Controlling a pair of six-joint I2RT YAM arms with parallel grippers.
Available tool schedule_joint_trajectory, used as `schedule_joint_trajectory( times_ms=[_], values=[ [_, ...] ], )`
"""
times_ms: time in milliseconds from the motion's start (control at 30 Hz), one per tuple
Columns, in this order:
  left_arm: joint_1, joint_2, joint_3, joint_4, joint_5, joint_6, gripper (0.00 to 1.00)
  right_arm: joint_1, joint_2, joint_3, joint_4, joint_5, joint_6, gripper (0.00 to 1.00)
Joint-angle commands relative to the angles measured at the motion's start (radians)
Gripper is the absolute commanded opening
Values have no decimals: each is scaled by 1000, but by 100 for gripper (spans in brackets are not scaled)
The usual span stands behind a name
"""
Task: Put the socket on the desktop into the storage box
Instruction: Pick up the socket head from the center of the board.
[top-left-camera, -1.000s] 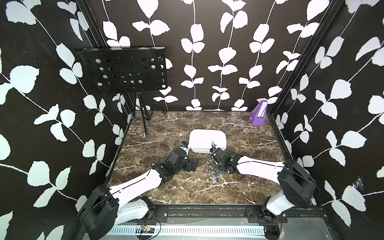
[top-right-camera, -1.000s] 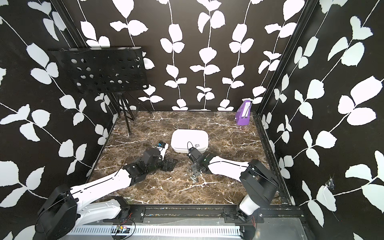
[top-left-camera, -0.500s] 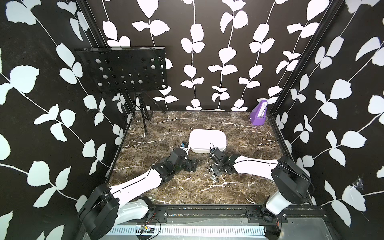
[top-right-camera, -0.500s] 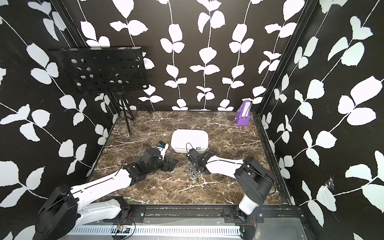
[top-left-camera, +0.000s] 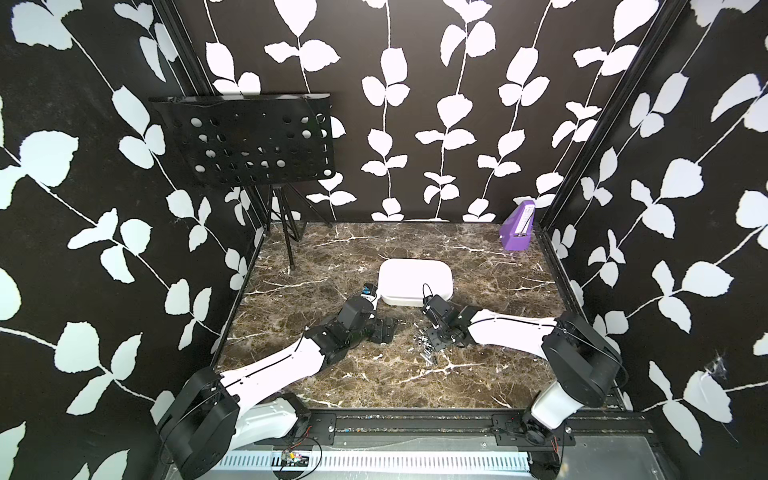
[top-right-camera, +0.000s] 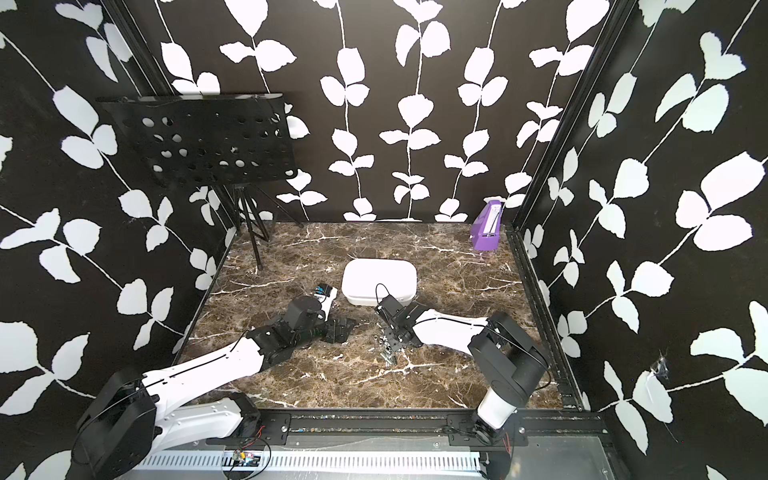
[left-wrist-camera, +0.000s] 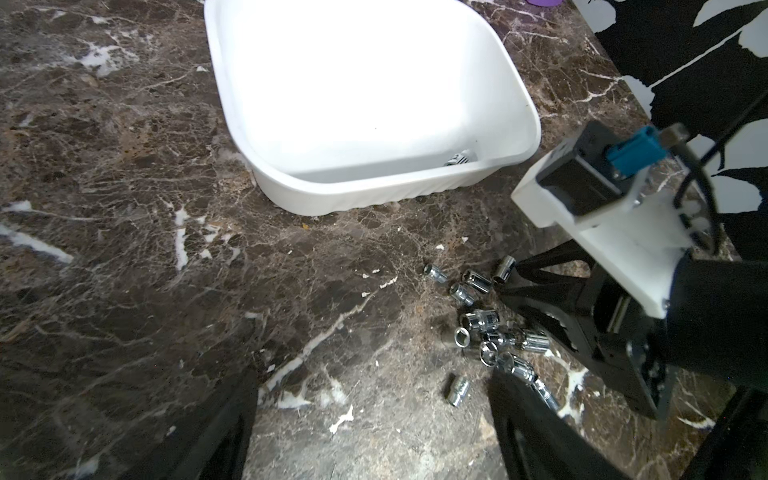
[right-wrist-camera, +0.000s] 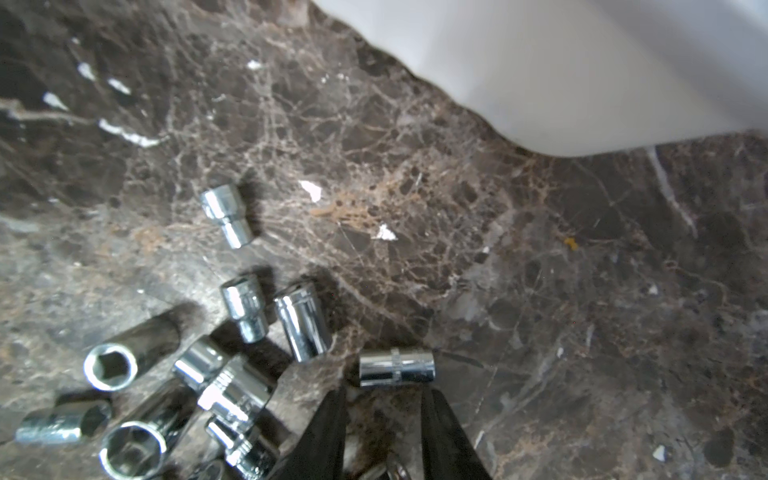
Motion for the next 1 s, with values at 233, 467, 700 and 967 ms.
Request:
schedule_joint_trajectory(
  times_ms=[233, 467, 700, 967],
  values=[
    [-1, 1, 25, 4, 10, -6, 88, -22, 31, 5, -14, -3, 12, 39],
    [0, 1, 25, 7, 12, -7, 88, -32, 49, 14, -17, -14, 13, 44],
    [1, 1, 25, 6, 12, -7, 88, -34, 58, 14, -6, -36, 16, 44],
    [0, 2, 24, 7, 12, -9, 88, -37, 79, 27, -15, -36, 17, 40]
  ],
)
